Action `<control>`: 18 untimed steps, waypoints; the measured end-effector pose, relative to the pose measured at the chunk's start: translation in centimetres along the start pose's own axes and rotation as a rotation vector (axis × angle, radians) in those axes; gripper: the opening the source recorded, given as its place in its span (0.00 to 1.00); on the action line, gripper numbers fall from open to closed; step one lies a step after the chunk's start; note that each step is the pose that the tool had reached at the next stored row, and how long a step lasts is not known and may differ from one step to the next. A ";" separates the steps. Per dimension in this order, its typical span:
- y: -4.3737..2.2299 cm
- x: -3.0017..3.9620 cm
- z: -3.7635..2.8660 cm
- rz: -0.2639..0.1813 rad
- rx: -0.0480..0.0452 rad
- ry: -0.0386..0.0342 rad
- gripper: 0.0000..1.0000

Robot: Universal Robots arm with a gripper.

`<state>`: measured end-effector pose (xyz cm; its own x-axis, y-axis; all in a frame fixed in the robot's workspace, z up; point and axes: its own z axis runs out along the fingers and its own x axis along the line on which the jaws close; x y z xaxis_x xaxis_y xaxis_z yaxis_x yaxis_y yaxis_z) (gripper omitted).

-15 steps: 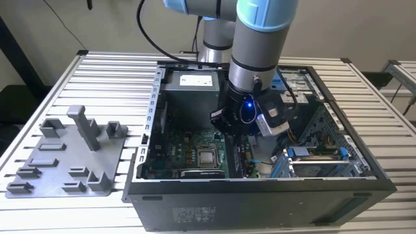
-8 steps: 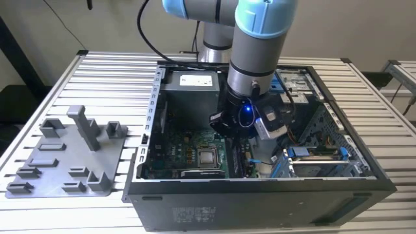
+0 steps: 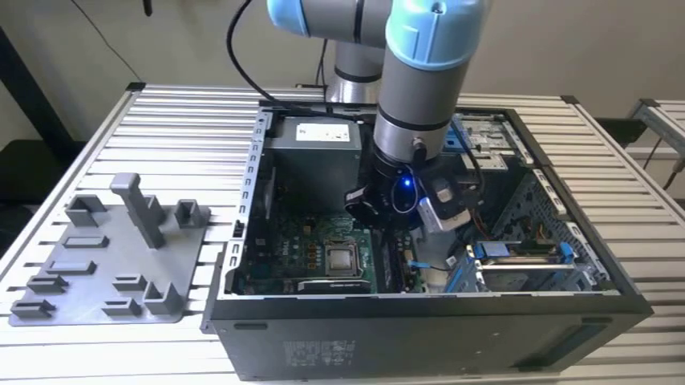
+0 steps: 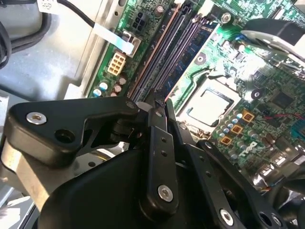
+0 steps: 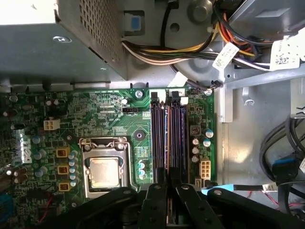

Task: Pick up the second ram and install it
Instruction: 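Insert the second ram into the second slot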

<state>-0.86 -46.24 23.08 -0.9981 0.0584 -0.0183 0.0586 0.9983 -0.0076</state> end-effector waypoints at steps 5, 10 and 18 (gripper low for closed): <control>0.01 0.00 0.23 -0.016 -0.0005 -0.0002 0.14; 0.01 0.01 0.29 -0.021 -0.0003 -0.0003 0.14; 0.01 0.02 0.62 -0.021 -0.0004 -0.0004 0.14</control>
<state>-0.86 -46.23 22.46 -0.9991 0.0371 -0.0186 0.0372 0.9993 -0.0076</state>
